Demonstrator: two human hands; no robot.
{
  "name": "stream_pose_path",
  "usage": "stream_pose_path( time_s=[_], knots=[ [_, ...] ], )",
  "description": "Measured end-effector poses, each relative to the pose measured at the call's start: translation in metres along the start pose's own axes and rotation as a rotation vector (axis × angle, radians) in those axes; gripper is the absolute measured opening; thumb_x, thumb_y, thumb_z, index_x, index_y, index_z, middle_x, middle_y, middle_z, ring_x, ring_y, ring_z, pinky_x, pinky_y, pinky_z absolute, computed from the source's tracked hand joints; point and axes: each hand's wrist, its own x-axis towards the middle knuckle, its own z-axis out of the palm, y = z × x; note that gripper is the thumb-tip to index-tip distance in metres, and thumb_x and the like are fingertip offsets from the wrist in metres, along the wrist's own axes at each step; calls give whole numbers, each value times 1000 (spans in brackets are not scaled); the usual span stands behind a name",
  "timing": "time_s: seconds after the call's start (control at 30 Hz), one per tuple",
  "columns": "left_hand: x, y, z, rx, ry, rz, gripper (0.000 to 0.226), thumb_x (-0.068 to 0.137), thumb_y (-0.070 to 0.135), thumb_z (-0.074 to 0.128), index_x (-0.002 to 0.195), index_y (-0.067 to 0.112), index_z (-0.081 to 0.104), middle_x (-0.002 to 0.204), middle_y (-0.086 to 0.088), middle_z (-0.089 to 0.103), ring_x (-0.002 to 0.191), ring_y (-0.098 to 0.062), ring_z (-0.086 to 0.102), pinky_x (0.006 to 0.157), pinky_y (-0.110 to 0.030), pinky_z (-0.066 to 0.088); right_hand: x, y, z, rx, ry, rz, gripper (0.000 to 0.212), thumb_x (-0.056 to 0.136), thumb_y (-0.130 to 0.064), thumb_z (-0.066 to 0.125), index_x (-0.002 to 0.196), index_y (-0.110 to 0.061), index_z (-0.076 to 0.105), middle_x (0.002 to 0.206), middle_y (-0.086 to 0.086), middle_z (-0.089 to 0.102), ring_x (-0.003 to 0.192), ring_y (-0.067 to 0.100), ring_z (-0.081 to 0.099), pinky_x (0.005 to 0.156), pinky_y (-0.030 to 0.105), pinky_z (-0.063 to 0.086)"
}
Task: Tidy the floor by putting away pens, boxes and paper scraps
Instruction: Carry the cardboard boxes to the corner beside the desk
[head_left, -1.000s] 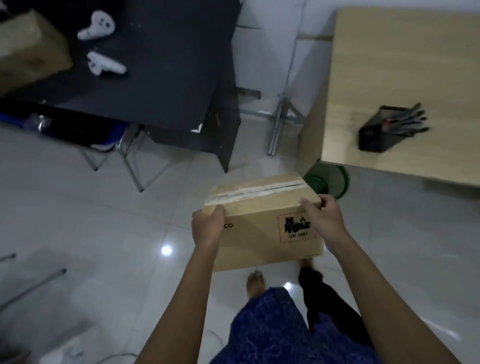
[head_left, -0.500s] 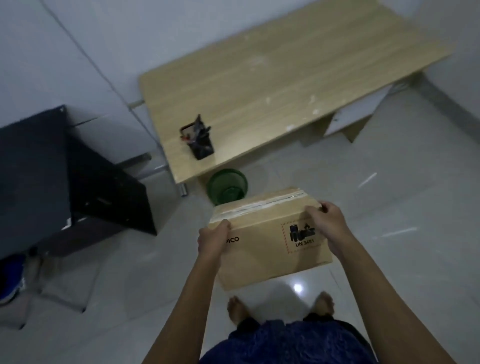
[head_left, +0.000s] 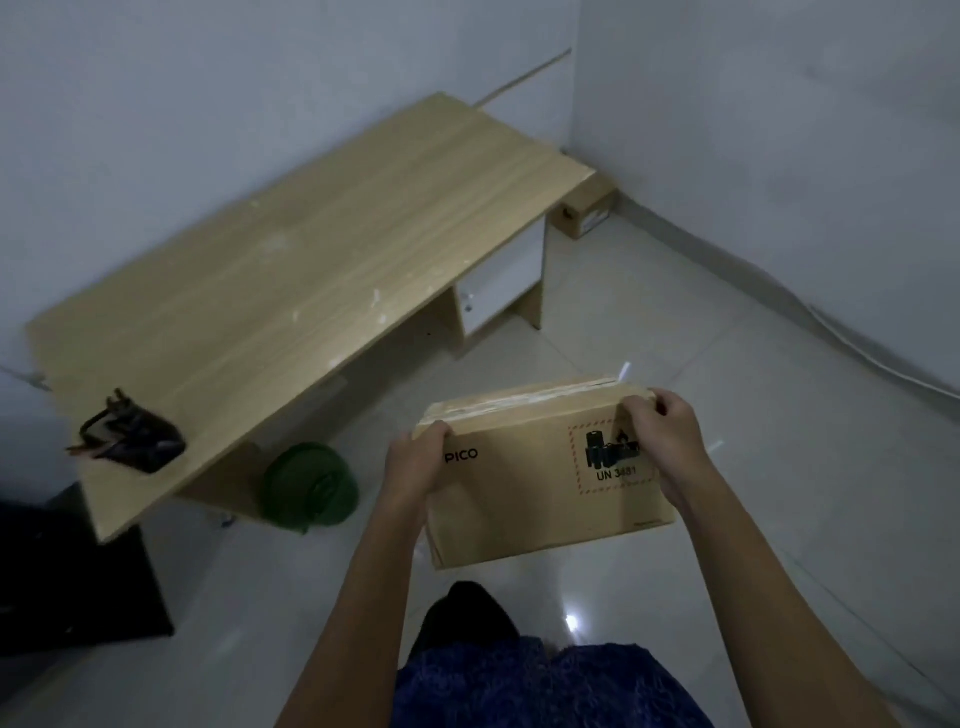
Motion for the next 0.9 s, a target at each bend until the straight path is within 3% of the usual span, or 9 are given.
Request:
stream_pose_path(
  time_s=[0.17,0.3,0.47,0.6,0.9],
  knots=[
    [14,48,76,44,-73,6,61,78,46,68,129,12,60,114,-13,69,95,-27,67,61,-32,52,53,-12,-52,50,78,29,38,80,-37,54,114,-22,62,105,6,69,100,25,64,87,48,56],
    [40,91,133,79,-134,4,77,68,53,67,134,14,59,120,-13,67,103,-30,67,79,-42,58,109,-27,-84,82,101,58,36,83,-36,53,111,-17,64,104,8,70,99,25,64,75,39,52],
    [86,154,209,96,-186,38,70,76,49,68,133,10,60,120,-14,67,100,-28,66,69,-36,50,188,-64,-112,82,151,74,32,83,-36,52,106,-17,64,103,10,69,99,28,64,78,42,51],
    [124,210,272,128,-235,8,71,83,46,68,141,8,53,126,-16,63,106,-30,62,78,-39,53,254,-99,-133,90,216,139,35,87,-36,51,116,-19,60,107,7,66,101,26,61,87,48,53],
    [183,308,406,154,-249,-2,61,87,41,67,135,5,56,123,-17,63,108,-32,61,77,-38,48,389,-152,-184,68,225,186,37,88,-34,51,120,-17,59,107,9,67,100,27,63,89,50,55]
  ],
)
